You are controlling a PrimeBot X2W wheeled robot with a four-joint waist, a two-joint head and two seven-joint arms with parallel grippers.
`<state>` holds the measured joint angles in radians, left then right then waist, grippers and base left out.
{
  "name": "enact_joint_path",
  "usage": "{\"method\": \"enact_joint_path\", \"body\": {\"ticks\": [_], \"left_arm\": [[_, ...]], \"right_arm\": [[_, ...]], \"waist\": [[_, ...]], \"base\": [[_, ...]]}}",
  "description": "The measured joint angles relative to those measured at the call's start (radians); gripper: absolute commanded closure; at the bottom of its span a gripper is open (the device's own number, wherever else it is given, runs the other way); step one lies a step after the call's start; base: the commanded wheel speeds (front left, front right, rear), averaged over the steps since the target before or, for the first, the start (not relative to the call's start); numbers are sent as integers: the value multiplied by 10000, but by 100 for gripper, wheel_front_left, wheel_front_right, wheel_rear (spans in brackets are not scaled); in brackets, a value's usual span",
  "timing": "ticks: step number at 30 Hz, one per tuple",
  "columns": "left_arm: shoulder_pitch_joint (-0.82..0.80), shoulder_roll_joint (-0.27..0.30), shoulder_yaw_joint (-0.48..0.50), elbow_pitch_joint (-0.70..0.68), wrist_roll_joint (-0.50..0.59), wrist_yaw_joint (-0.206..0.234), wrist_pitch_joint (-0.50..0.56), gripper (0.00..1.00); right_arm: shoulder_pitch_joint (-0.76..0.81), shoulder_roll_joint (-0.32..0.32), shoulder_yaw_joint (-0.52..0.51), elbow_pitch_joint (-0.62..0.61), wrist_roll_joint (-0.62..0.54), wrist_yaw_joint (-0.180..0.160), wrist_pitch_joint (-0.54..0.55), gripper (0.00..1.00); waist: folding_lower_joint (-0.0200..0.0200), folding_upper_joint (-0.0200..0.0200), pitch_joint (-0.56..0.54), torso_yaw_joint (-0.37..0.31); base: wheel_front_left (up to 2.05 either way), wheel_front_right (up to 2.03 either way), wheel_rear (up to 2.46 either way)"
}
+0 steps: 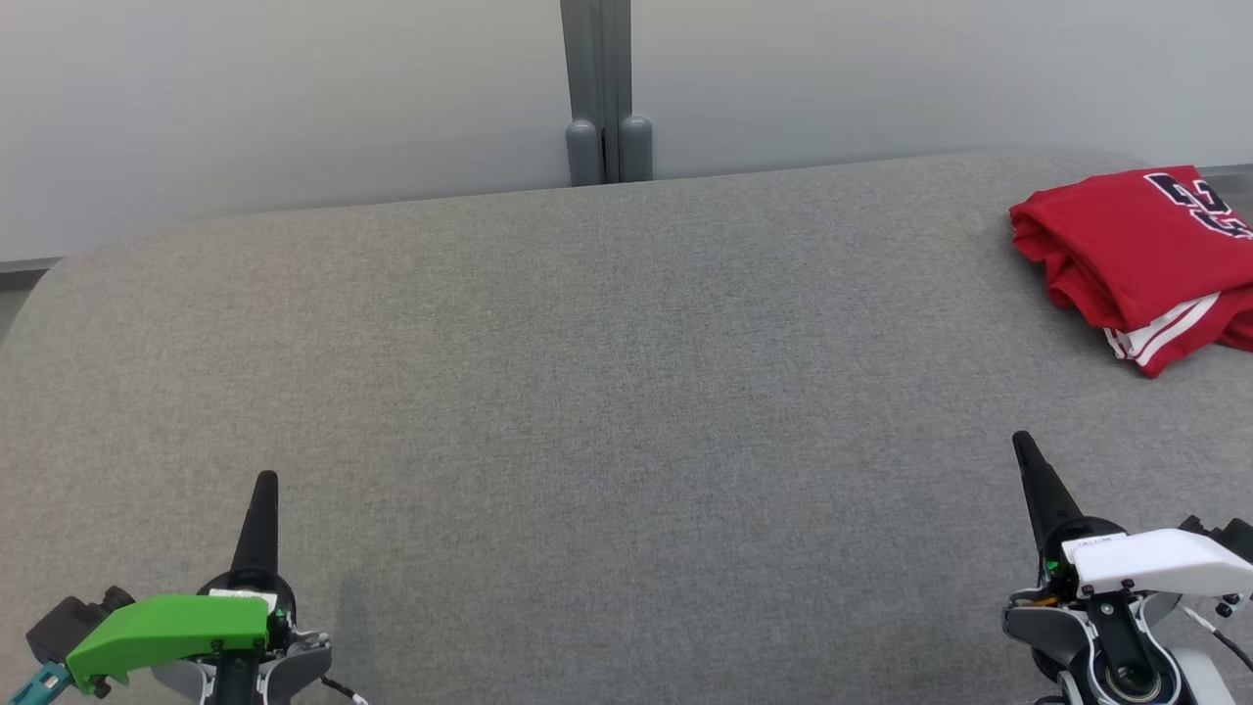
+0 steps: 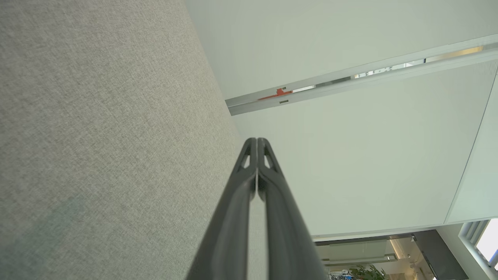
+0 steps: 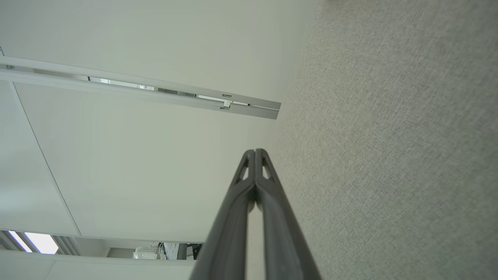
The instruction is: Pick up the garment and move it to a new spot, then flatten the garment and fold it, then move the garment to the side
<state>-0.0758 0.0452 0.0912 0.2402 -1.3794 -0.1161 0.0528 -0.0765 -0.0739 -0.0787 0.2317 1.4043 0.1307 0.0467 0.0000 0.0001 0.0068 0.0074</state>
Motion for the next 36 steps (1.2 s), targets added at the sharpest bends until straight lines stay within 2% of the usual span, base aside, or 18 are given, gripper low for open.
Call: {"method": "enact_joint_path", "body": {"ticks": [32, 36], "left_arm": [[-260, 12, 215, 48, -2286, -113, 604, 100], [-280, 13, 221, 50, -2322, -113, 606, 100]], "right_arm": [[-283, 198, -284, 117, 2067, -2, 616, 100], [-292, 203, -293, 121, 2117, -2, 619, 100]], "waist": [[0, 0, -36, -73], [0, 0, -37, -74]], "base": [[0, 0, 0], [0, 0, 0]]}}
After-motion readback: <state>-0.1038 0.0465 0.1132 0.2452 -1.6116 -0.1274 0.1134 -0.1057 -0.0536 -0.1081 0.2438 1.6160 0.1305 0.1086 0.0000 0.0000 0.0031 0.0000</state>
